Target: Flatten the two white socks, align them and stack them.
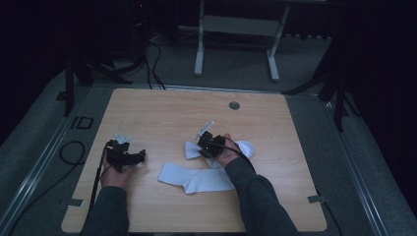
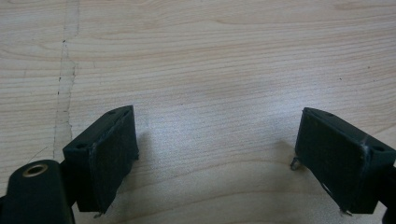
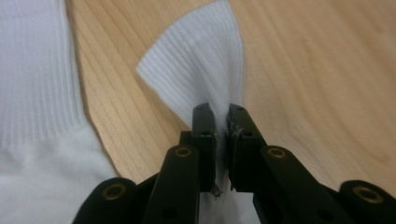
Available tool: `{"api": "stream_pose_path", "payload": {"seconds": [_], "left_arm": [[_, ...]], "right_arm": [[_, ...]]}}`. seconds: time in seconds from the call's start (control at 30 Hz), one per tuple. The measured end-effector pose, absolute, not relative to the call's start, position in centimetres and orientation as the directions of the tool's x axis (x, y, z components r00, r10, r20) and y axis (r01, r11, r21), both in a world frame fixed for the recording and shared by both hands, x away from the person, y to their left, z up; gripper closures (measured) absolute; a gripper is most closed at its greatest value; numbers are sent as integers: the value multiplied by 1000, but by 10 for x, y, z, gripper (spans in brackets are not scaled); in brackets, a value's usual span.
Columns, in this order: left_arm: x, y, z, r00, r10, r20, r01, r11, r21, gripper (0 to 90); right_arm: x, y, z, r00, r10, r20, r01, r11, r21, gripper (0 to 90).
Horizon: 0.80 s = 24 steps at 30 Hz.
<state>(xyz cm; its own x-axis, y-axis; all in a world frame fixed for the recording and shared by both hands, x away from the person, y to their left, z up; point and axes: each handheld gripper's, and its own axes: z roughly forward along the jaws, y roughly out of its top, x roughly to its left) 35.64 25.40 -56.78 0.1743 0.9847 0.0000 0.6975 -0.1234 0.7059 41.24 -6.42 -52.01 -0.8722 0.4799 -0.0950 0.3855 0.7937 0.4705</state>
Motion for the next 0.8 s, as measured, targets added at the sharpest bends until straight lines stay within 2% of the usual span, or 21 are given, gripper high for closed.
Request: {"api": "stream_pose_path", "payload": {"seconds": [0.37, 0.8], "left_arm": [[356, 254, -568, 172, 985, -1, 697, -121, 707, 131], [356, 254, -568, 174, 985, 0, 700, -124, 704, 132]], "right_arm": [[395, -79, -481, -863, 489, -129, 353, 765, 538, 824], [371, -71, -449, -872, 463, -158, 309, 772, 555, 819]]}}
